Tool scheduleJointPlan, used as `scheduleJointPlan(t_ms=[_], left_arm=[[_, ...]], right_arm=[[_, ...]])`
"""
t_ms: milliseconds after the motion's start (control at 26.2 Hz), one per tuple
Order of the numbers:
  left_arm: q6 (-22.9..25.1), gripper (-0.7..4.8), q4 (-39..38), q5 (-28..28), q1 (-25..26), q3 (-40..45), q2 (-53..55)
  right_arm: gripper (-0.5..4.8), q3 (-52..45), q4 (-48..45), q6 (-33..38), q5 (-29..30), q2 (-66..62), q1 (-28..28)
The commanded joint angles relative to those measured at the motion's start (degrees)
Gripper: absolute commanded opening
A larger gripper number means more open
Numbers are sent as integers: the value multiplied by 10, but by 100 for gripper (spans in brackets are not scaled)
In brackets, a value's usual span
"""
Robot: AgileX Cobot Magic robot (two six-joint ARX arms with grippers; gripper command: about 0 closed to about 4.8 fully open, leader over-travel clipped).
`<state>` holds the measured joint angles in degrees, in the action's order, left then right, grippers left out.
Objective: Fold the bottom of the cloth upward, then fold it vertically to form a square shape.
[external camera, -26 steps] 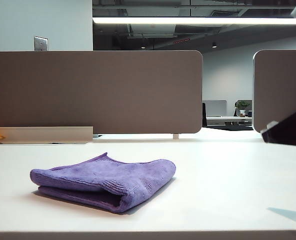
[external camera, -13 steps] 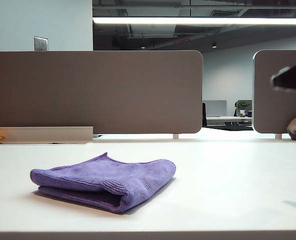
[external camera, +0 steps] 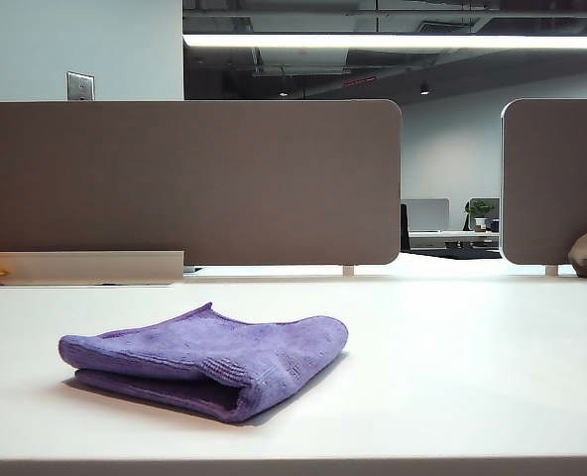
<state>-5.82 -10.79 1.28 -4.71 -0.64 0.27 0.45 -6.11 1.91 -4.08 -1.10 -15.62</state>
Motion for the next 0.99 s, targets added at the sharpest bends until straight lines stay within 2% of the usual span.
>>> scheduleJointPlan(t_ms=[38, 306, 993], left_arm=[[2, -3, 3, 0, 16, 2, 0], [2, -3, 3, 0, 56, 2, 0], [2, -3, 3, -2, 59, 2, 0]], right_arm=[[0, -4, -8, 2, -1, 10, 18], [0, -4, 7, 2, -1, 10, 37], [0, -4, 7, 2, -1, 10, 46]])
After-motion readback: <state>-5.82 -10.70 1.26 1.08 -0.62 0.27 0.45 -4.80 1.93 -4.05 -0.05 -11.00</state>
